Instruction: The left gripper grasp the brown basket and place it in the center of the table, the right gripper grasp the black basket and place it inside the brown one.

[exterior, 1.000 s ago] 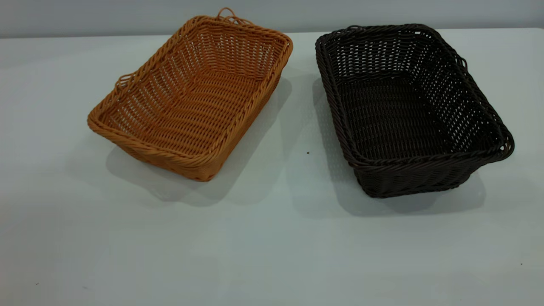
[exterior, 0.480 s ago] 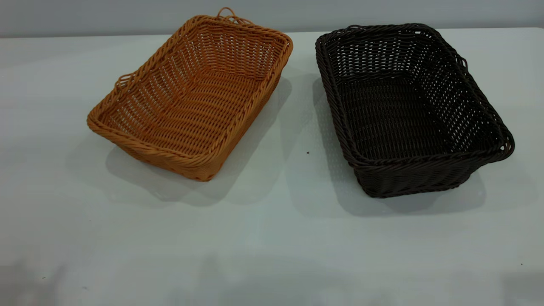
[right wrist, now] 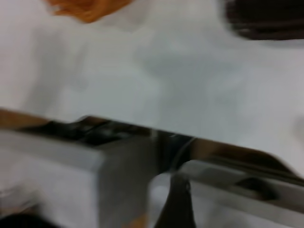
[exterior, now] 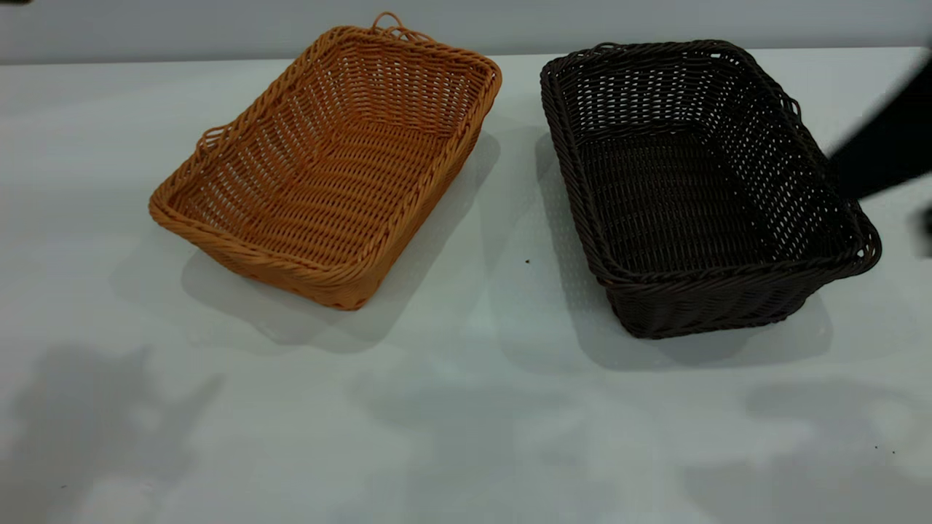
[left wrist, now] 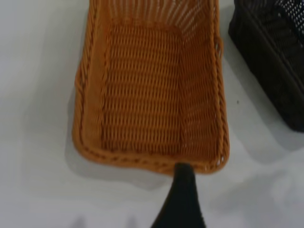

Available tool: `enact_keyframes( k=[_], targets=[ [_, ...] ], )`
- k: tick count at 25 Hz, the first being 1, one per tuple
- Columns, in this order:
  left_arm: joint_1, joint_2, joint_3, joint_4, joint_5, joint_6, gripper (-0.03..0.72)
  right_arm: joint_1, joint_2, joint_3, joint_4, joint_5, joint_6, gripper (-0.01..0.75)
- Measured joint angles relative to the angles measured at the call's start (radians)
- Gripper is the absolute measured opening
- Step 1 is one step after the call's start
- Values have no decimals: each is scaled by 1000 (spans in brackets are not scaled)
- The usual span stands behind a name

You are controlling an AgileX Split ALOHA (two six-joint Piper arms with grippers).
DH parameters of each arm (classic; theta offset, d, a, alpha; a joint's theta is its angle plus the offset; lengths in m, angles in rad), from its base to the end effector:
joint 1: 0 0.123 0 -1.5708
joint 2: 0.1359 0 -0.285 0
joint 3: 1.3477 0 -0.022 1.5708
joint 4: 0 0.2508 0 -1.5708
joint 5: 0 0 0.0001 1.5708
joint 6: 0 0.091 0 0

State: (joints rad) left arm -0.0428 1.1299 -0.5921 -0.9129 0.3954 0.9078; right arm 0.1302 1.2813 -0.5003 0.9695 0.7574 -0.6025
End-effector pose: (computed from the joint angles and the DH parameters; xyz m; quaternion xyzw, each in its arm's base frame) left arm 0.2146 -0.0370 0.2495 0.0994 0.8928 -0.1417 0.4159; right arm 0.1831 0.0760 0.1917 -0.0187 0.9388 0.3180 0.1309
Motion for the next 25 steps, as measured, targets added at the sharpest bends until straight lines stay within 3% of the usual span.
enact_keyframes(
  k=[3,7,13,20,25],
  targets=[
    [0,65,-32,-45,-7,37,572,119,134,-2,128,-70,-54,575],
    [0,89,-49,-64,-6,47,572,201,288,-2,339,-192,1,574],
    [0,90,-58,-69,-5,46,572,208,476,-19,763,-228,0,574],
    [0,90,-58,-136,6,67,572,208,644,-121,808,-304,132,562],
    [0,90,-58,-142,22,83,572,208,689,-161,816,-465,243,544]
  ],
)
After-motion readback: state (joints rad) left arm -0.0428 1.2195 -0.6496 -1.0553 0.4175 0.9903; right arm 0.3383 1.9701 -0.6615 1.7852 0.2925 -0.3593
